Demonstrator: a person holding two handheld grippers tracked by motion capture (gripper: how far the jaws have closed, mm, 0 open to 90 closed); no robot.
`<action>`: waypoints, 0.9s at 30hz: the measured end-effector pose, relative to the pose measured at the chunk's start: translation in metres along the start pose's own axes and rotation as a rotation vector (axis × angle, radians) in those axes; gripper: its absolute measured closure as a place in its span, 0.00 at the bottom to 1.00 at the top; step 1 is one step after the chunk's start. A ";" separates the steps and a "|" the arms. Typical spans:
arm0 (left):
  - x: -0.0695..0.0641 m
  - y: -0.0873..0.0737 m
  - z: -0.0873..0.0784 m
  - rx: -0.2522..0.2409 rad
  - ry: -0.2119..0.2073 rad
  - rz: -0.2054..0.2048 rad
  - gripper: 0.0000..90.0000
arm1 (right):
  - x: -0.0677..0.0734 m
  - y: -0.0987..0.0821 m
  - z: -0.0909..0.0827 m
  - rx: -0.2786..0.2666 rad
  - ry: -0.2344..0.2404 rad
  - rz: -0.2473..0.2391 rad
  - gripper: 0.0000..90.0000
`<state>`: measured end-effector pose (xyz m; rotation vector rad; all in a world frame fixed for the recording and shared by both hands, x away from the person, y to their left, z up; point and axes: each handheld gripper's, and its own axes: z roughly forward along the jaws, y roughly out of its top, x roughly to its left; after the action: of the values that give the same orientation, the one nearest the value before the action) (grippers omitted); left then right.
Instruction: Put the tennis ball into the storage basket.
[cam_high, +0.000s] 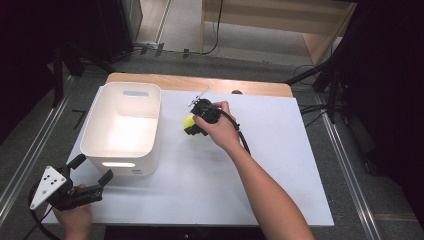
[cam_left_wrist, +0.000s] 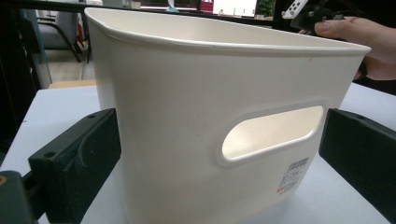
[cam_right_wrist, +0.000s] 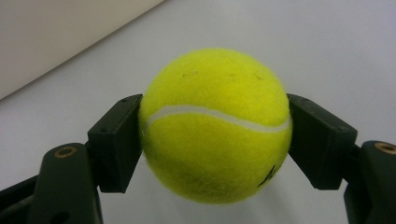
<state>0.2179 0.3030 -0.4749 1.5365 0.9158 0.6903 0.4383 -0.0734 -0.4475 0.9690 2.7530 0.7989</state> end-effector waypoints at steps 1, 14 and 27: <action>0.000 0.000 0.000 0.001 0.000 0.001 0.00 | 0.001 0.000 -0.002 -0.003 0.006 0.000 0.27; 0.000 0.000 0.000 0.002 -0.001 -0.001 0.00 | 0.012 0.006 -0.021 -0.055 0.042 -0.032 0.27; 0.000 0.000 0.001 0.002 -0.003 -0.003 0.00 | 0.018 0.011 -0.029 -0.072 0.065 -0.053 0.27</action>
<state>0.2184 0.3025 -0.4752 1.5373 0.9162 0.6855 0.4227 -0.0677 -0.4161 0.8682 2.7700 0.9296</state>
